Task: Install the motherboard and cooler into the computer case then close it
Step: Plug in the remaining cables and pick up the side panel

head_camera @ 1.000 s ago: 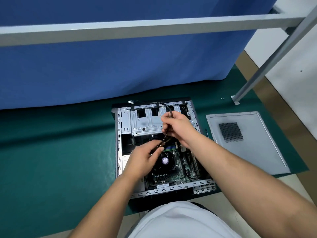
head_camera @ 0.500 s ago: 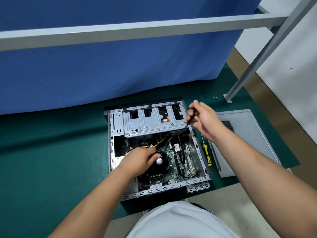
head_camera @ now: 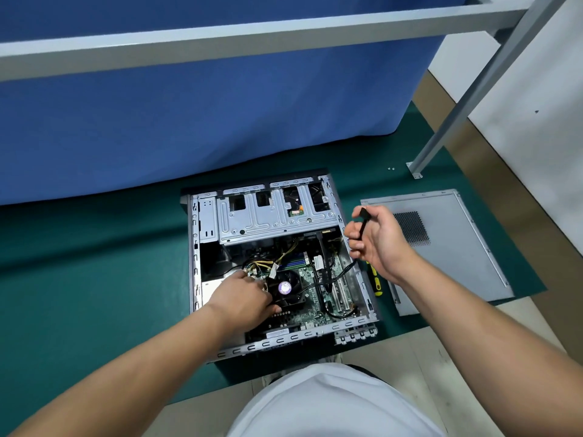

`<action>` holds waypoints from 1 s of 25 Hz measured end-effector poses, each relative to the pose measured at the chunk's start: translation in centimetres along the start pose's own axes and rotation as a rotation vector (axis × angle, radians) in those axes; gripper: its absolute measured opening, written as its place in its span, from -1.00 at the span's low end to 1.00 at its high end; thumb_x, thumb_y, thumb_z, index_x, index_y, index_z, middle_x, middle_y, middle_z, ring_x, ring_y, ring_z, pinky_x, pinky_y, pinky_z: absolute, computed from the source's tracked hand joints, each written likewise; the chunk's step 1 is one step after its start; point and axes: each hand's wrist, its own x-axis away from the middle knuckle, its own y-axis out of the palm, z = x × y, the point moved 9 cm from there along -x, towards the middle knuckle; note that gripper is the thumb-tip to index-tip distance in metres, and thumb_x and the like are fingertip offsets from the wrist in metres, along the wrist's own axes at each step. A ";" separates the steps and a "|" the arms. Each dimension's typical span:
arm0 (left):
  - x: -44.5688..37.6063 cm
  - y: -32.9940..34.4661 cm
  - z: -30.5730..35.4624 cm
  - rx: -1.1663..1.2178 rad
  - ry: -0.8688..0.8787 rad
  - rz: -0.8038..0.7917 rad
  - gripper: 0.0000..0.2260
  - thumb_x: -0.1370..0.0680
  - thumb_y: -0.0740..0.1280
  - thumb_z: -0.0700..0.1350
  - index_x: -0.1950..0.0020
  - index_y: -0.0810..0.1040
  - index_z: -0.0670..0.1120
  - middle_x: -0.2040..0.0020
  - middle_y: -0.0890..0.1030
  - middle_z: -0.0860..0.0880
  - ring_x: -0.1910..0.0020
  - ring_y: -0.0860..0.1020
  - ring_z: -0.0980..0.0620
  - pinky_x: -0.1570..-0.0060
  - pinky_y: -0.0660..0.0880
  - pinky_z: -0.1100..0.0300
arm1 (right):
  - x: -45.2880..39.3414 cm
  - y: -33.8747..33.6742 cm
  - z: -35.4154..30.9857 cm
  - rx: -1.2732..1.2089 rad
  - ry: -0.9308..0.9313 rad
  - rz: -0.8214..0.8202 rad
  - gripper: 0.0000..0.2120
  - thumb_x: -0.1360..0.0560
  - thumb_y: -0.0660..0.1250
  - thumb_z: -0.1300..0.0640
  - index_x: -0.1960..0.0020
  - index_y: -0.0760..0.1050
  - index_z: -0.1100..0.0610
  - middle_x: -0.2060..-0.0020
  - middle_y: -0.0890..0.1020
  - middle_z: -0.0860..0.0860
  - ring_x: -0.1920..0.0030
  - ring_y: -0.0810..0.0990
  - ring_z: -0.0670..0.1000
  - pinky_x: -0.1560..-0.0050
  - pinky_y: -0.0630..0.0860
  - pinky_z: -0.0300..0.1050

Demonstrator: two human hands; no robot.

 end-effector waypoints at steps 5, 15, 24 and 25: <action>0.1 0.7 0.1 -0.123 0.002 -0.099 -0.40 -0.64 -0.07 0.38 -0.15 0.58 0.01 0.04 0.70 -0.05 -0.06 0.64 -0.07 -0.33 0.30 -0.02 | 0.5 0.4 1.7 0.120 0.060 -0.097 -0.80 -0.65 0.02 0.08 0.10 0.33 0.04 0.34 0.30 -0.05 0.36 0.20 -0.05 0.30 0.19 -0.10; -2.1 -0.6 -0.7 0.137 -0.006 -0.107 -0.68 -0.69 0.14 0.11 -0.19 0.58 -0.05 -0.13 0.65 -0.11 -0.08 0.62 -0.17 -0.04 0.58 0.01 | 1.1 -1.6 6.1 0.168 0.177 -0.017 -0.77 -0.65 0.27 0.27 -0.14 0.70 0.14 0.14 0.71 0.06 0.14 0.68 -0.01 -0.21 0.60 -0.02; -3.8 0.6 -2.0 0.149 -0.201 -0.063 -0.54 -0.70 0.07 -0.01 -0.63 0.23 0.03 -0.63 0.25 0.07 -0.58 0.27 0.04 -0.44 0.24 0.03 | 1.2 -2.3 6.1 0.321 0.113 0.062 -0.84 -0.57 0.42 0.26 -0.13 0.63 0.11 0.09 0.77 0.03 0.01 0.75 -0.01 -0.06 0.62 -0.09; -3.8 -0.2 -2.0 0.179 -0.211 -0.028 -0.58 -0.70 0.09 0.01 -0.58 0.32 0.04 -0.59 0.34 0.06 -0.56 0.31 0.02 -0.43 0.27 0.02 | 1.2 -2.5 6.1 0.339 0.115 0.073 -0.85 -0.57 0.43 0.25 -0.12 0.63 0.10 0.10 0.77 0.01 0.03 0.75 -0.03 -0.03 0.61 -0.11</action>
